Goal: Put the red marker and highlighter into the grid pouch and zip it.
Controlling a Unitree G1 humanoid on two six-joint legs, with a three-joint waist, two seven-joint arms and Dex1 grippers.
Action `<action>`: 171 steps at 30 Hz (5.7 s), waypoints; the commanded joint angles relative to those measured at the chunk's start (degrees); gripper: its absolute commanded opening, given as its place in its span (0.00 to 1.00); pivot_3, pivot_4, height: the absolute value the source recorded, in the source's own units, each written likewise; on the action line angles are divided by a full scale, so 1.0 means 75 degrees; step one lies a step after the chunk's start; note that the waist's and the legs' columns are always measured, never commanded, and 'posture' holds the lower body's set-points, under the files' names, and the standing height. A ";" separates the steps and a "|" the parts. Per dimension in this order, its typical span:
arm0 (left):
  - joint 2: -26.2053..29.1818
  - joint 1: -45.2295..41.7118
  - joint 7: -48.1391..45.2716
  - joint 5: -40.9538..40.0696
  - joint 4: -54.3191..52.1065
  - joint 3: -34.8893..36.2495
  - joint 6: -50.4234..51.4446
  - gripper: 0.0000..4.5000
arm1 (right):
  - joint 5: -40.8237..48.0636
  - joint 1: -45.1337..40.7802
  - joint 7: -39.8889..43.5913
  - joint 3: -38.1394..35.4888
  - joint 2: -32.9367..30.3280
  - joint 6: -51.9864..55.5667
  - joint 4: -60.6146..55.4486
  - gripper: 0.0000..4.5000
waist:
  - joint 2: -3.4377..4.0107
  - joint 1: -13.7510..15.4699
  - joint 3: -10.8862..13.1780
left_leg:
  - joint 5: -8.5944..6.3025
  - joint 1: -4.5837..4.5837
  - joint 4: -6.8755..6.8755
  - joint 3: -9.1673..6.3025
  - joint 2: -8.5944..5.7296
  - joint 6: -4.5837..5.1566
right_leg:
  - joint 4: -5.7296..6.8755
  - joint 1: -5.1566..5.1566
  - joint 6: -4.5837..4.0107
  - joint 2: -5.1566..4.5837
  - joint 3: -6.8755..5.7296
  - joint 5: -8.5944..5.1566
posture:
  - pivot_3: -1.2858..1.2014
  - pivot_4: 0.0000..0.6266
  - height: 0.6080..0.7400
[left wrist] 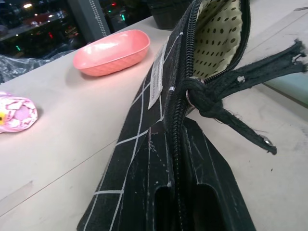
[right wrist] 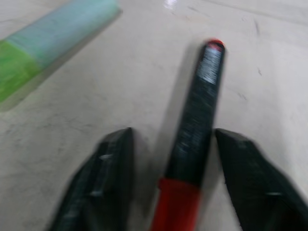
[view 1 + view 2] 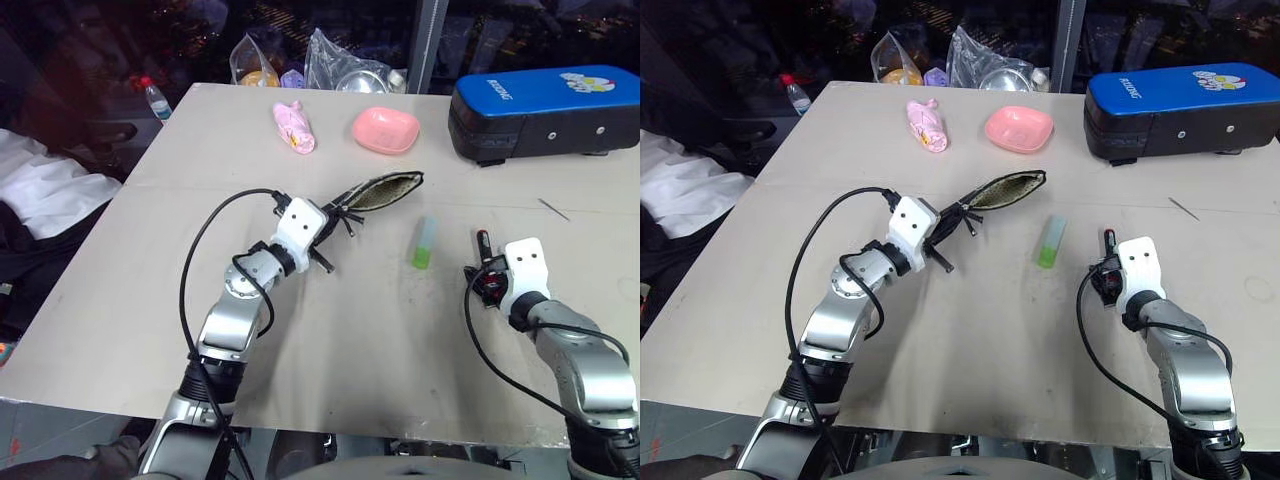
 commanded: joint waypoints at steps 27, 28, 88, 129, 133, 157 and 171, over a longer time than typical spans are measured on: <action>0.0163 -0.0198 -0.0163 0.0221 0.0040 -0.0243 -0.0325 0.00 | -0.2976 -0.3827 0.3671 0.3027 -0.4088 -0.8527 0.2933 0.07 | -0.0002 -0.0003 0.0026 | 0.0008 0.0008 -0.0001 0.0013 0.0002 -0.0010 | -0.0007 -0.0002 0.0001 0.0010 0.0005 -0.0001 | 0.52 0.24 0.89; 0.0172 -0.0208 -0.0174 0.0232 0.0055 -0.0244 -0.0335 0.00 | -0.3085 -0.3993 0.3697 0.3107 -0.4027 -0.8738 0.3171 0.07 | -0.0003 -0.0007 0.0027 | 0.0008 0.0008 0.0001 0.0014 0.0003 -0.0010 | -0.0007 -0.0002 0.0001 0.0009 0.0005 -0.0002 | 0.52 0.24 0.89; 0.0404 -0.0156 -0.0532 0.0228 -0.0376 -0.0390 -0.0012 0.00 | -0.2102 -0.5379 0.4597 0.3110 -0.2094 -1.0110 0.5475 0.99 | 0.0007 -0.0012 0.0033 | 0.0010 0.0015 0.0014 0.0041 0.0023 -0.0013 | 0.0012 -0.0005 0.0001 0.0015 0.0018 0.0000 | 0.52 0.24 0.89; 0.0157 -0.0130 -0.0242 0.0090 -0.0433 -0.0287 0.0260 0.00 | -0.0906 -0.2186 -0.1159 0.0955 0.1596 0.0796 0.0861 0.15 | -0.0001 -0.0017 0.0021 | 0.0013 0.0001 0.0010 -0.0002 0.0006 -0.0020 | 0.0015 -0.0001 -0.0002 0.0017 0.0004 0.0001 | 0.52 0.24 0.89; 0.0150 -0.0122 -0.0241 0.0090 -0.0410 -0.0302 0.0242 0.00 | -0.0878 -0.2332 -0.1032 0.0827 0.1170 0.0589 0.0886 0.15 | 0.0000 -0.0038 0.0021 | 0.0013 -0.0001 0.0000 -0.0002 0.0005 -0.0020 | 0.0013 -0.0005 -0.0002 0.0018 0.0005 0.0001 | 0.52 0.24 0.89; 0.0114 -0.0418 -0.0485 0.0085 -0.0021 -0.0424 -0.0016 0.00 | -0.0488 -0.1531 0.4198 0.0717 -0.4010 -0.6006 0.2019 0.15 | -0.0005 -0.0024 0.0029 | 0.0013 0.0004 -0.0003 0.0003 0.0001 -0.0019 | 0.0003 -0.0004 0.0000 0.0025 0.0013 0.0000 | 0.52 0.24 0.89; 0.0126 -0.0480 -0.0557 0.0229 -0.0049 -0.0591 -0.0097 0.00 | -0.2489 -0.2920 0.4178 0.2010 -0.4015 -0.7611 0.2776 0.15 | -0.0004 -0.0013 0.0031 | 0.0014 0.0007 0.0008 0.0010 0.0006 -0.0020 | 0.0006 -0.0004 0.0000 0.0024 0.0015 0.0000 | 0.52 0.24 0.89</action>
